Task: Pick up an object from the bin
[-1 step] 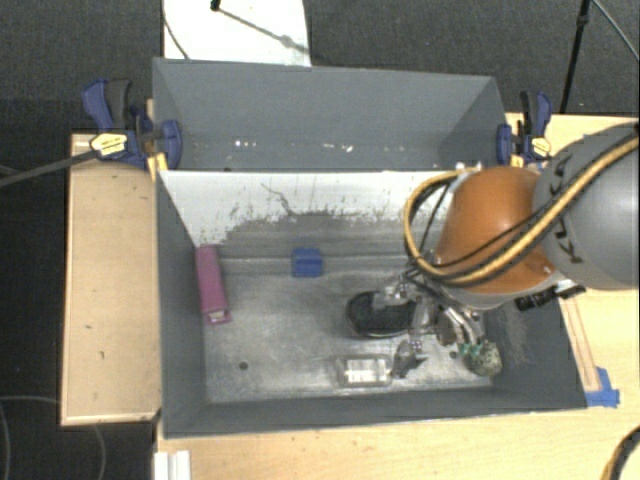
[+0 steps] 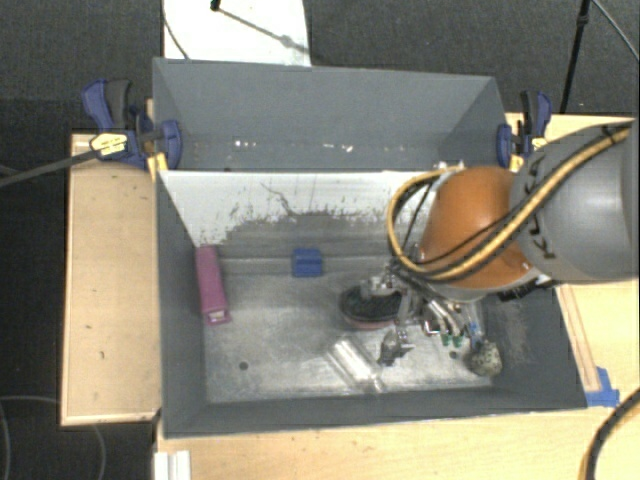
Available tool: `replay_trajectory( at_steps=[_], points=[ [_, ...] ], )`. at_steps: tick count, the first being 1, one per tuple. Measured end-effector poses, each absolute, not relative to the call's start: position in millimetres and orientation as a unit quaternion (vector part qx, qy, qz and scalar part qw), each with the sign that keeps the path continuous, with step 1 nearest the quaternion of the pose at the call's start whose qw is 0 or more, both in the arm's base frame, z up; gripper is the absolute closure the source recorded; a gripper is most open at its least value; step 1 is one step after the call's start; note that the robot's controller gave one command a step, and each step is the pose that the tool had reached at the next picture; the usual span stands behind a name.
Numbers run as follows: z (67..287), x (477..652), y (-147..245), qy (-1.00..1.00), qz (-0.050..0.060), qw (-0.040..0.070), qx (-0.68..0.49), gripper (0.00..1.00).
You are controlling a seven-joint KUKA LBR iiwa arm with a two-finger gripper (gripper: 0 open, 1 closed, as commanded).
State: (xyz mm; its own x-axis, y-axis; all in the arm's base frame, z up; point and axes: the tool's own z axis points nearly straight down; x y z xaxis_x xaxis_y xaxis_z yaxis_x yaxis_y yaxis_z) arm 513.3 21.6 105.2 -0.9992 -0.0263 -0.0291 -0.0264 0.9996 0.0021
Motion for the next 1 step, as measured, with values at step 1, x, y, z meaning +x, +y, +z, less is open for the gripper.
replay_trajectory(
  at_steps=[1],
  points=[
    [104.9, 515.0, 21.2, 1.0, 0.001, 0.017, -0.012, 1.0]
  ],
)
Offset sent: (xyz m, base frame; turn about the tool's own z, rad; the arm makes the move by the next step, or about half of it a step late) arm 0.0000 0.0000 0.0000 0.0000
